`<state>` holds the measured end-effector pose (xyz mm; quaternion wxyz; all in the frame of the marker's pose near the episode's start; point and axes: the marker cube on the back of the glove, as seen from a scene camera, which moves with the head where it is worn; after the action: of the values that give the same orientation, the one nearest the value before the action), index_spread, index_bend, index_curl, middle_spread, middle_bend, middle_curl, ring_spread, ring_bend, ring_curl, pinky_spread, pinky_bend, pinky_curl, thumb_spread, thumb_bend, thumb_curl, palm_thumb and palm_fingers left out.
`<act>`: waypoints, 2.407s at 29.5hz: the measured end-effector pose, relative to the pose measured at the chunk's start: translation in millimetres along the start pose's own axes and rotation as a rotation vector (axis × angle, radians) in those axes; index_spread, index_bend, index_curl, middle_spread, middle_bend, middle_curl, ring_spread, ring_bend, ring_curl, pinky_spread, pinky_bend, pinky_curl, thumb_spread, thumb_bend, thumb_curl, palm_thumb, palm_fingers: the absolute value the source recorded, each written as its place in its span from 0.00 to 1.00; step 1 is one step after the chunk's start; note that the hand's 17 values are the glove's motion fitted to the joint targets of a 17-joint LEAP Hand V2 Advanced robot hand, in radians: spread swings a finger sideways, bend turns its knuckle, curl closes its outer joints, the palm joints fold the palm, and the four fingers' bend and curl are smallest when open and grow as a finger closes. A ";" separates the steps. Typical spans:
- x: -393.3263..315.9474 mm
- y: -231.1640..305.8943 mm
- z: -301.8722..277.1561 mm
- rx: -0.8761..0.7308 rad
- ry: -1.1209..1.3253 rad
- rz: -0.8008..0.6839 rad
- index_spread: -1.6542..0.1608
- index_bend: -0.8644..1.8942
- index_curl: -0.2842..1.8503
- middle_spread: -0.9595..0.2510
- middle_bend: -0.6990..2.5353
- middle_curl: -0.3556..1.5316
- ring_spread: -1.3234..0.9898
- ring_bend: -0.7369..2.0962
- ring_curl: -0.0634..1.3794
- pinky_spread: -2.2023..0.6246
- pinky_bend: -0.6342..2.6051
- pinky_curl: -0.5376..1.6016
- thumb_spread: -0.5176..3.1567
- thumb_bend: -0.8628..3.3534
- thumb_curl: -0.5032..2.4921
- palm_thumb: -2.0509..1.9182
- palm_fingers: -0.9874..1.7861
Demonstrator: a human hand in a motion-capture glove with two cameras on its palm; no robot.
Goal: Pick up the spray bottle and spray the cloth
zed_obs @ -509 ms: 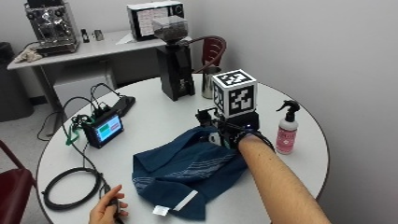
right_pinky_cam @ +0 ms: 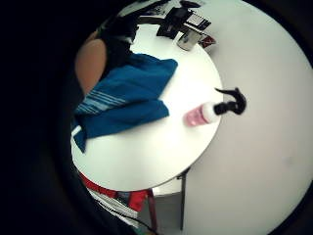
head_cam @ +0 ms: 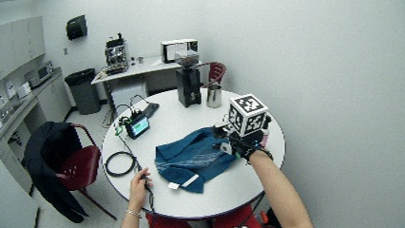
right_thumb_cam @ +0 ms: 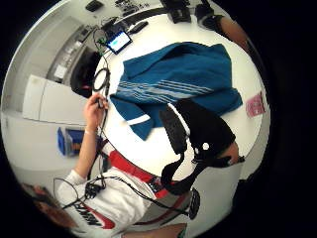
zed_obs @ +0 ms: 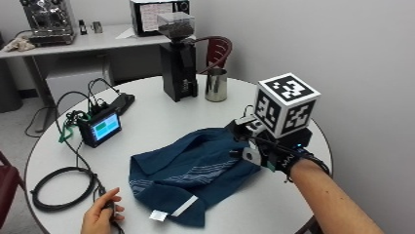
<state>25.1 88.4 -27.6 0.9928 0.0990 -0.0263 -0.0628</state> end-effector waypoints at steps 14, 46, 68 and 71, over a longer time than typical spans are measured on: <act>28.3 43.5 -5.3 0.098 -0.084 -0.011 0.70 0.38 0.26 0.77 0.29 0.33 0.58 0.34 0.19 0.85 0.28 0.37 0.46 0.25 0.23 0.65 0.57; 70.5 -45.0 44.1 0.217 -0.900 0.252 0.71 0.33 0.22 0.77 0.29 0.37 0.58 0.38 0.27 0.83 0.34 0.42 0.44 0.22 0.26 0.68 0.57; 41.4 -58.6 33.3 0.402 -1.086 0.062 0.72 0.34 0.22 0.69 0.34 0.41 0.52 0.45 0.31 0.83 0.28 0.40 0.40 0.21 0.30 0.75 0.73; 42.0 -57.2 25.7 0.448 -1.075 0.030 0.72 0.34 0.22 0.70 0.35 0.42 0.52 0.47 0.33 0.82 0.29 0.41 0.39 0.21 0.31 0.76 0.74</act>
<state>58.3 22.3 -12.1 0.7957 0.2605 -0.5404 -0.0832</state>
